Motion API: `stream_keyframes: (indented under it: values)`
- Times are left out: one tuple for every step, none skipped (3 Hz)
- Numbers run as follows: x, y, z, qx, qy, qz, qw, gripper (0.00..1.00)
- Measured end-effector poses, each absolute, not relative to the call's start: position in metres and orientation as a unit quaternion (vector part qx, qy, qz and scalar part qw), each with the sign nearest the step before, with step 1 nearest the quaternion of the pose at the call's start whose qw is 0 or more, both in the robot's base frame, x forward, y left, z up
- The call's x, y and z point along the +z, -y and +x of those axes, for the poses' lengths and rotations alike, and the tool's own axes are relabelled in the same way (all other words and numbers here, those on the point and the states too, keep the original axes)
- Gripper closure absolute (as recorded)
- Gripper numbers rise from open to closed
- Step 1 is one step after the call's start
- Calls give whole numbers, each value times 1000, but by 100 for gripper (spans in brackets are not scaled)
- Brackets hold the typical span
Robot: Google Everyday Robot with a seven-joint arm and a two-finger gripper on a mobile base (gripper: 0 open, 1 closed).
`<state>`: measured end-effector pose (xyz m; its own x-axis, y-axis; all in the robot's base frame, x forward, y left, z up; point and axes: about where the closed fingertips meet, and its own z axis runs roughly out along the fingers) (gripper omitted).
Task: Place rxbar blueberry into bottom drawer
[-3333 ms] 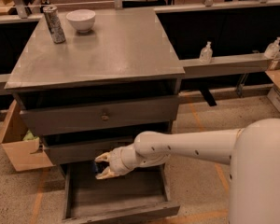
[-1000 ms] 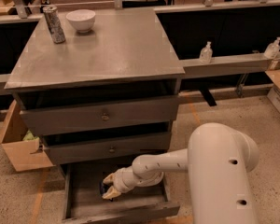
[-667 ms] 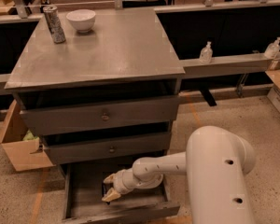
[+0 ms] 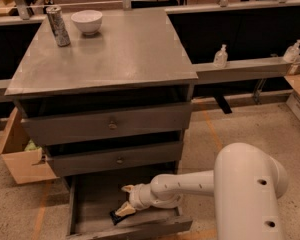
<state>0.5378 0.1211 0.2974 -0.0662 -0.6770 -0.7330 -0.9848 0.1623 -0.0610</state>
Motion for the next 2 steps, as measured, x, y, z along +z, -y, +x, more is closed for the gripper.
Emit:
stream_keyframes:
  values:
    - [302,-89,525,227,-719,-569,327,61]
    - [317,-52,510,205,-752,-527,339,62]
